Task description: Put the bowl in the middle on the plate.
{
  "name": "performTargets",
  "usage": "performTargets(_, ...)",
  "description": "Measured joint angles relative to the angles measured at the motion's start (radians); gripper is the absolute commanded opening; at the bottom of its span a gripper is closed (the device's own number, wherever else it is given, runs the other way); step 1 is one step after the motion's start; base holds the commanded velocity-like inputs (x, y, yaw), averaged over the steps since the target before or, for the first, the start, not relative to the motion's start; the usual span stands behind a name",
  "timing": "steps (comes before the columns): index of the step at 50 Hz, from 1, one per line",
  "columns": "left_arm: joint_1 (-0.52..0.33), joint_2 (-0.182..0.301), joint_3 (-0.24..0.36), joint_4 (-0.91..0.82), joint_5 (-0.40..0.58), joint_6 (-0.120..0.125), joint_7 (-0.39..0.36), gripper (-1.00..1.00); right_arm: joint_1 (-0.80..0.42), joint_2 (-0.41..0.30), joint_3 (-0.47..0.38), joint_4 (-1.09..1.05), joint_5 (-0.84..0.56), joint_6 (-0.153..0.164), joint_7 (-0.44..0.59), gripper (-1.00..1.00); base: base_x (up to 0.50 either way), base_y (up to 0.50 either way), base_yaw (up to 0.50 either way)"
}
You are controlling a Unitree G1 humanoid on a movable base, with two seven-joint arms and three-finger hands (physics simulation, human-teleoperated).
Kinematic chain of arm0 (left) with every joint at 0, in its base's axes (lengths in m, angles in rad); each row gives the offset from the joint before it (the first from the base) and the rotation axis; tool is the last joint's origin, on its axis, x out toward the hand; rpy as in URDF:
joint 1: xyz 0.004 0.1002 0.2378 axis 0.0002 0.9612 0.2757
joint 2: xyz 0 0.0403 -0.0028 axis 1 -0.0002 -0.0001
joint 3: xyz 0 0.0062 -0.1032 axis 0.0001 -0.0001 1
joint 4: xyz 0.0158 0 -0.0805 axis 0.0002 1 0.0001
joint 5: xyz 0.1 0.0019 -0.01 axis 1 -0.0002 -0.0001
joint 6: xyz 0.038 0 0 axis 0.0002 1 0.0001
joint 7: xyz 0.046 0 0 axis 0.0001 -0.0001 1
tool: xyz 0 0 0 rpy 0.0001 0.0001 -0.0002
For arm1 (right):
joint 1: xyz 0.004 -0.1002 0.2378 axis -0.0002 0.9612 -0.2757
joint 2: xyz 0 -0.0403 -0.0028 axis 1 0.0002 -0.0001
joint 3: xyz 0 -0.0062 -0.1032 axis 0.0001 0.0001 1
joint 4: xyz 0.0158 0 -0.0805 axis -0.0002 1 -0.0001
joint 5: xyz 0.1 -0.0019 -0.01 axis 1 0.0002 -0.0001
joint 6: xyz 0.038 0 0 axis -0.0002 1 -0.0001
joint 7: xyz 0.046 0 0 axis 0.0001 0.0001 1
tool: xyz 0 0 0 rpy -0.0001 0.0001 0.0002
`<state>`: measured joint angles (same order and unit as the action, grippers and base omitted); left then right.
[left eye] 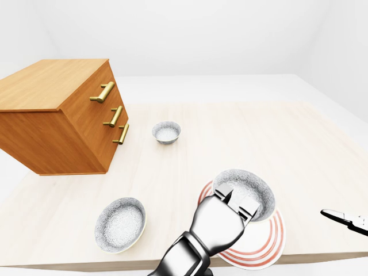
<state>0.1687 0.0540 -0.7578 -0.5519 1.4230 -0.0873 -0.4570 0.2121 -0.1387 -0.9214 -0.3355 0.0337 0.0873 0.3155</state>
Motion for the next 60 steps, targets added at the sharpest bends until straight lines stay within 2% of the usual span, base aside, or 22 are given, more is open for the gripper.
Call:
performTargets(14, 0.021, 0.020, 0.008, 0.046, 0.030, 0.000, -0.032, -1.00, -0.001, -0.001, 0.002, 0.005, -0.001, 0.000, -0.001, 1.00, 0.00, 0.00, 0.00)
performTargets(38, 0.032, 0.035, 0.044, 0.100, 0.016, 0.000, -0.013, -1.00, -0.001, 0.000, 0.001, 0.002, 0.000, 0.000, -0.001, 1.00, 0.00, 0.00, 0.00)
performTargets(60, 0.050, 0.046, 0.010, 0.135, 0.016, 0.000, 0.030, -1.00, -0.002, -0.002, 0.003, 0.008, -0.001, 0.000, -0.003, 1.00, 0.00, 0.00, 0.00)
